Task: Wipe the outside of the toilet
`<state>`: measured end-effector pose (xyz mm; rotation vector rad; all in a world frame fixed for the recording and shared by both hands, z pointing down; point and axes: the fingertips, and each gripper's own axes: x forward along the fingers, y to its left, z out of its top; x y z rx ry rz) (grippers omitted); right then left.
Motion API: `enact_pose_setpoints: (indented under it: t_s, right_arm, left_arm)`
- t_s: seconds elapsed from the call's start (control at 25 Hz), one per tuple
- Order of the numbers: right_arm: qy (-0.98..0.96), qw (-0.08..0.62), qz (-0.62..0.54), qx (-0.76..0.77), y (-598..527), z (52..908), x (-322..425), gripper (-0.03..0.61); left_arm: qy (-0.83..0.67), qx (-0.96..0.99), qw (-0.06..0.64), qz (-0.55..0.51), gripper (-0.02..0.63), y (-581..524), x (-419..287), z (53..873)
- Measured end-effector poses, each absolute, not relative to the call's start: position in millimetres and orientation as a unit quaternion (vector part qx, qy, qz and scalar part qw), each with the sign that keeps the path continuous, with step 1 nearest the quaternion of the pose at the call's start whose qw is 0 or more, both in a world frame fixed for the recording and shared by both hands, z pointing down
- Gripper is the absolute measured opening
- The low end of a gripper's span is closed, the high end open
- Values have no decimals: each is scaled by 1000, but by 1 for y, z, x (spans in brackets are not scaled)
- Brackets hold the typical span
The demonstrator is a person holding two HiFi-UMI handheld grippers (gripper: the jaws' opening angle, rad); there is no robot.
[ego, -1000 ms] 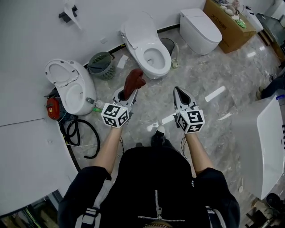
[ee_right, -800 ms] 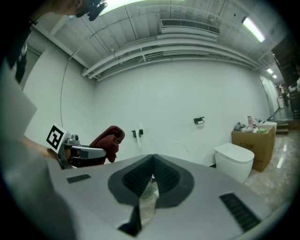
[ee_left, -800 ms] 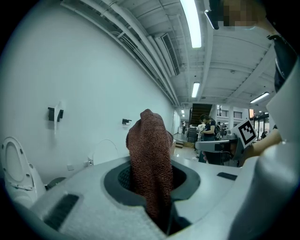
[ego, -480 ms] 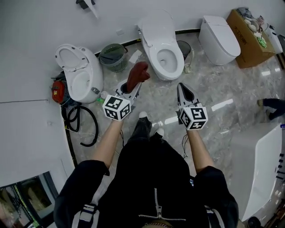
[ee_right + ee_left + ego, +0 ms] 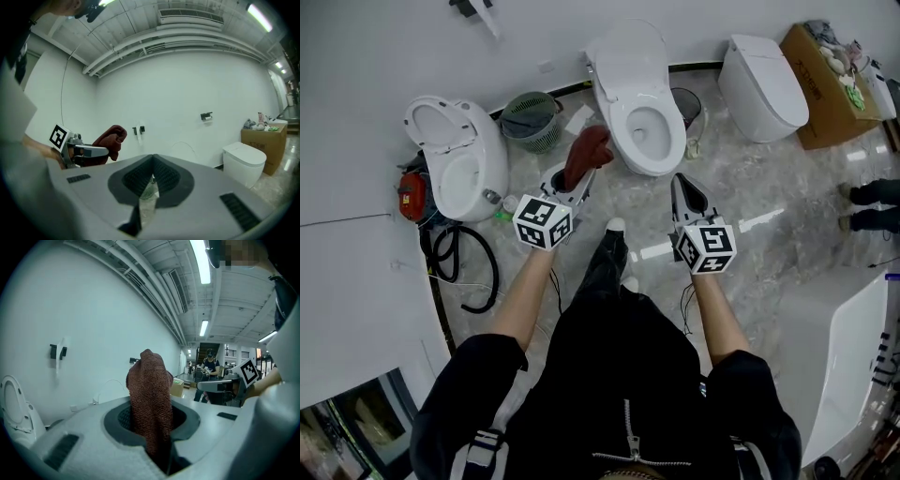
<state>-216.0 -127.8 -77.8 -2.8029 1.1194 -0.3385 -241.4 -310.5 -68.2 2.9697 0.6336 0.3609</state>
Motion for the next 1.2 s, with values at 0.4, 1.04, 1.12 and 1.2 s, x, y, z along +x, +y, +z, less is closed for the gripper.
enact_pose_setpoints:
  t_s: [0.4,1.04,1.12,1.2]
  right_arm:
    - [367,42,-119,-922,-156,-27,-127,3]
    - [390,41,-97,-915,-202,188,-31,2]
    - [402,37,-96,-910,-208,216,-26,2]
    - [412,34,-95,-905,-213,242,-23,2]
  left_arm:
    - [217,969,41,114,81,-338,-148,-10]
    - [207,974,35,86,81,-395,-41,210]
    - [205,975,41,79,81,-402,-33,244]
    - [201,976,41,74,81,-408,-23,278]
